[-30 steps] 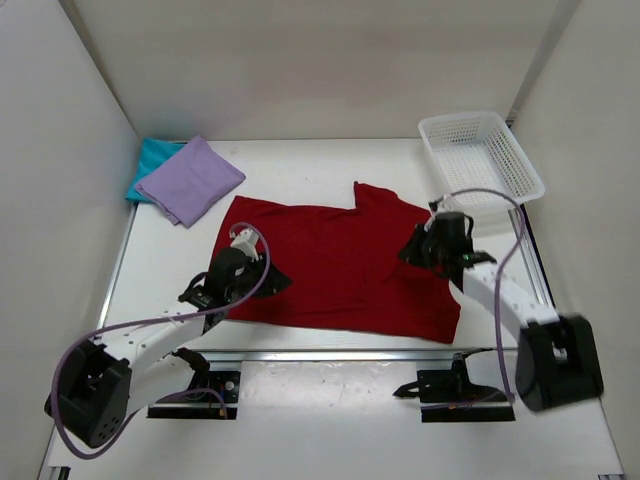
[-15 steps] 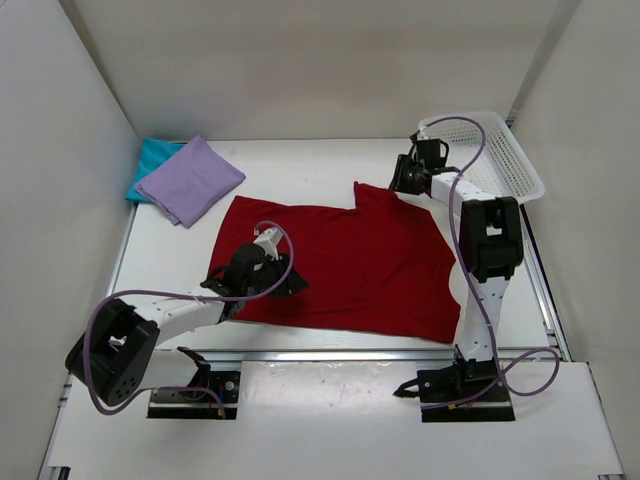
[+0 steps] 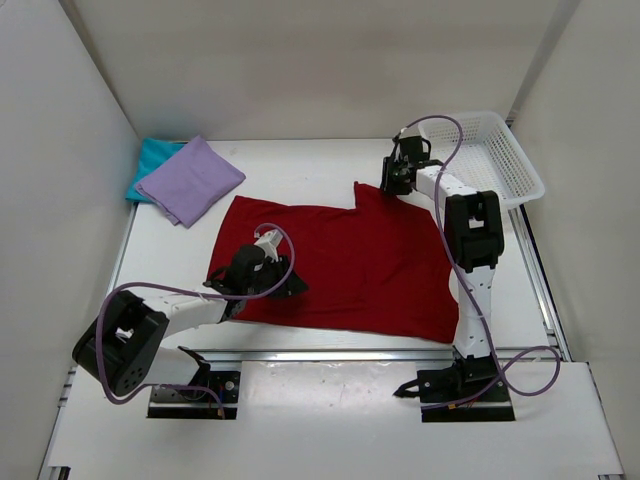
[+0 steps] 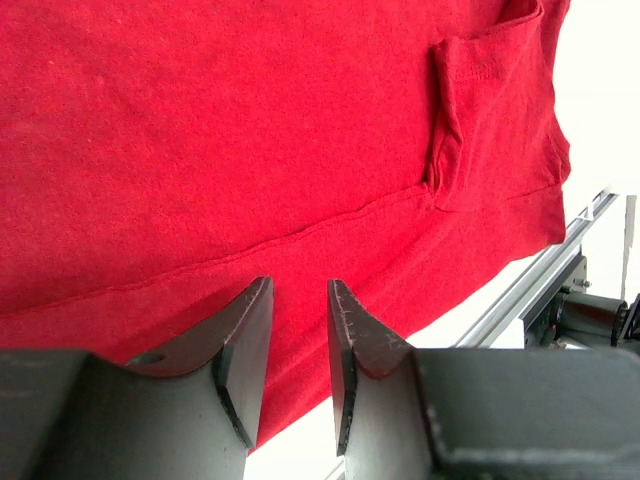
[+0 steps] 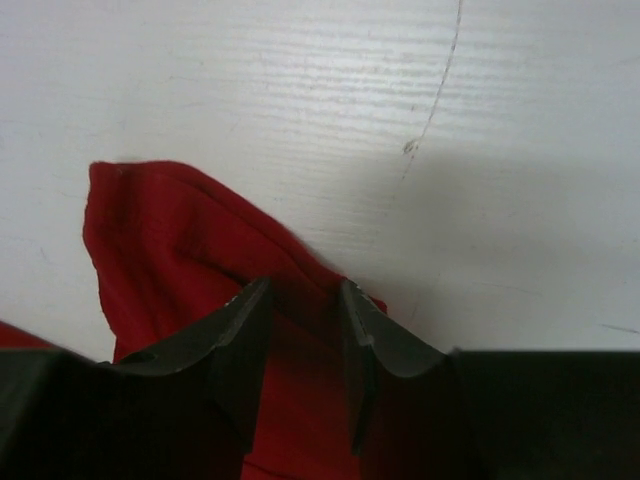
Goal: Fold and stack the t-shirts
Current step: Grap the side of the flattened tshirt furthest away from the robot with both arms
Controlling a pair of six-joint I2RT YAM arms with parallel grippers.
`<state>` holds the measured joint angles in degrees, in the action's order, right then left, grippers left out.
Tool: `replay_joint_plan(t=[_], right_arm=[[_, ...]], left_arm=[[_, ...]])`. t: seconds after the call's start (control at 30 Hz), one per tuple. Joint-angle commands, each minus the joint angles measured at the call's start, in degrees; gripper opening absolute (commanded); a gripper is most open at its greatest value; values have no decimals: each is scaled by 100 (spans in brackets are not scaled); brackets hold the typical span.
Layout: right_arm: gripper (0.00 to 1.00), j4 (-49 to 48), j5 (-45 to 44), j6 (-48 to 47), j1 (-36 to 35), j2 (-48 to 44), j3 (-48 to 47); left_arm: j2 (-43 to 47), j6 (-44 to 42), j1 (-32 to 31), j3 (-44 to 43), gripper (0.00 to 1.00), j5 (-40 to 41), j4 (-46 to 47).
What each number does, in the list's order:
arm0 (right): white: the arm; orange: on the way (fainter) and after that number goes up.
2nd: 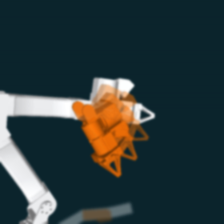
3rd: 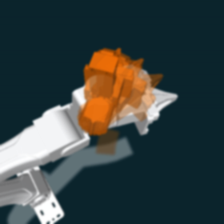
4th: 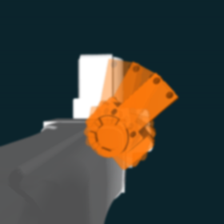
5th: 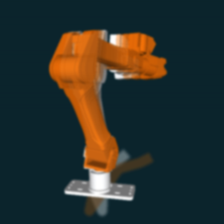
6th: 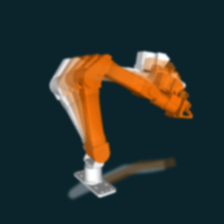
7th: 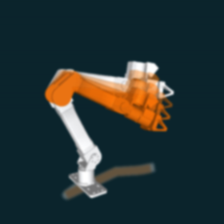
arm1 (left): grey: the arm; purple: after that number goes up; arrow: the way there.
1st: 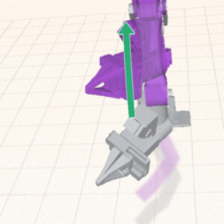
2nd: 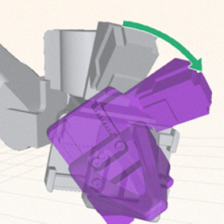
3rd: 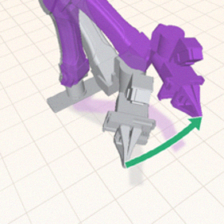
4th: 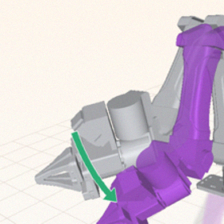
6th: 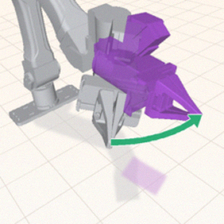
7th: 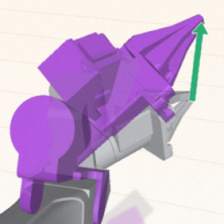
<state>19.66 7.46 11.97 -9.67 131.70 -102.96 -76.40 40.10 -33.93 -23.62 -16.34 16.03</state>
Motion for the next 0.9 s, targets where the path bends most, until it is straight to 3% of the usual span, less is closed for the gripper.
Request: replay_joint_plan(t=[0.0, 0.13, 0.23, 0.37, 0.87], right_arm=[[31, -103, -52, -28, 18, -215, 135], [25, -32, -210, -28, 9, -206, 153], [7, -59, -228, -37, 9, -197, 127], [0, -146, -438, -1, 62, -311, -14], [2, -586, -1089, -194, 238, -330, -497]], left_arm=[[90, -11, 62, 32, 39, -80, 181], [73, 33, 36, 59, 39, -62, 208], [82, 7, 36, 41, 38, -71, 199], [117, 60, 132, -28, 39, -1, 128], [486, 279, 1019, 59, 39, 148, 49]])
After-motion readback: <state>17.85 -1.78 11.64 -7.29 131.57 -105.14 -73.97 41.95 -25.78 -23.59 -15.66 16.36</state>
